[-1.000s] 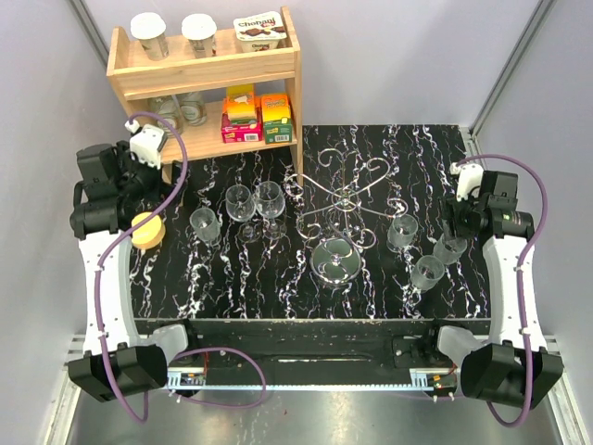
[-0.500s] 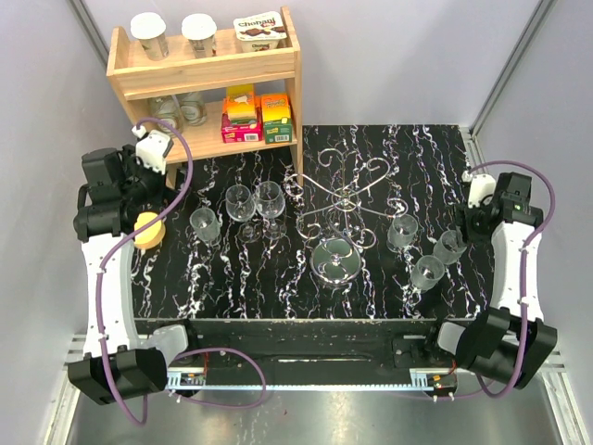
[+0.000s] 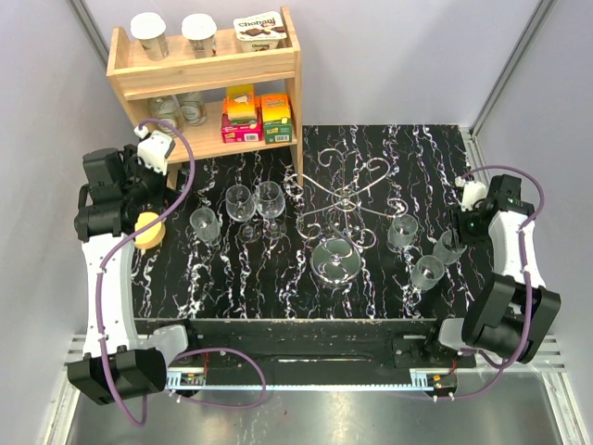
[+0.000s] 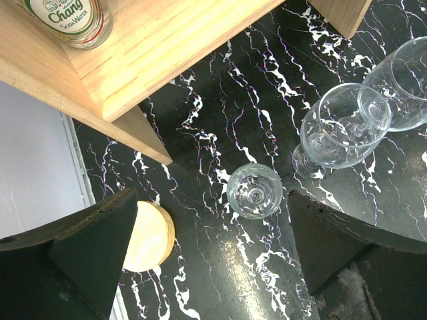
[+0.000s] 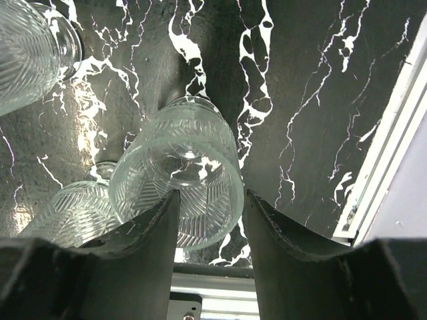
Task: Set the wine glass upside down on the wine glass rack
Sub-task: Pick up the wine glass at the center of the board.
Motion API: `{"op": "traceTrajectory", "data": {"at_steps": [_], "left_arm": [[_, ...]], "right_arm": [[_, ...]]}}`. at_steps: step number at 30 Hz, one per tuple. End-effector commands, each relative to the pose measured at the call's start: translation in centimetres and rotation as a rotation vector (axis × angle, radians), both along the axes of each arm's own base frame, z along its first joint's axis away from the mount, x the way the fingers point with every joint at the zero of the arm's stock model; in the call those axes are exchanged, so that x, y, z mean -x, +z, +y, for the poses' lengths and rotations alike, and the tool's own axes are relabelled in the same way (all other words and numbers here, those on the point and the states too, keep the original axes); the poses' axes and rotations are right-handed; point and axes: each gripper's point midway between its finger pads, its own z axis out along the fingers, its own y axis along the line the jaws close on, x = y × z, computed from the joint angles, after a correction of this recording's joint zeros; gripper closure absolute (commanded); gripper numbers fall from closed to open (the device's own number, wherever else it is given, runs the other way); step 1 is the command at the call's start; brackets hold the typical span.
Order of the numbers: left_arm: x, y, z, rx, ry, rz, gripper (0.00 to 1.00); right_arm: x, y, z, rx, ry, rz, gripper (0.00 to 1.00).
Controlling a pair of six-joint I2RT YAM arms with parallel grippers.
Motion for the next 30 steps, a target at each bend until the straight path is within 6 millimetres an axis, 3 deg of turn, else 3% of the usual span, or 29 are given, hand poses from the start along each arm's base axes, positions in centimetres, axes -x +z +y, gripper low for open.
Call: {"op": "traceTrajectory", "data": {"at_steps": [1, 9, 19, 25, 30], "left_arm": [[-0.1, 0.9, 0.0, -0.027, -0.011, -0.040, 0.01], [0.1, 0.8, 0.2, -0.044, -0.003, -0.044, 0.01], [0.4, 0.6, 0.2, -0.045, -0.003, -0.042, 0.01], [0.6, 0.9, -0.2, -0.026, -0.011, -0.048, 0.01], [0.6, 2.1, -1.0, 0.014, -0.029, -0.067, 0.01]], "right_arm": [[-1.5, -0.4, 0.1, -0.033, -0.001, -0.035, 0.51], [-1.5, -2.0, 0.2, -0.051, -0.003, -0.011, 0.65], [-1.6, -1.6, -0.5, -0.015, -0.009, -0.018, 0.83], [-2.2, -0.2, -1.3, 0.003, -0.043, -0.059, 0.97], [-3.2, 2.7, -2.5, 0.038, -0.100, -0.140, 1.00]]}}
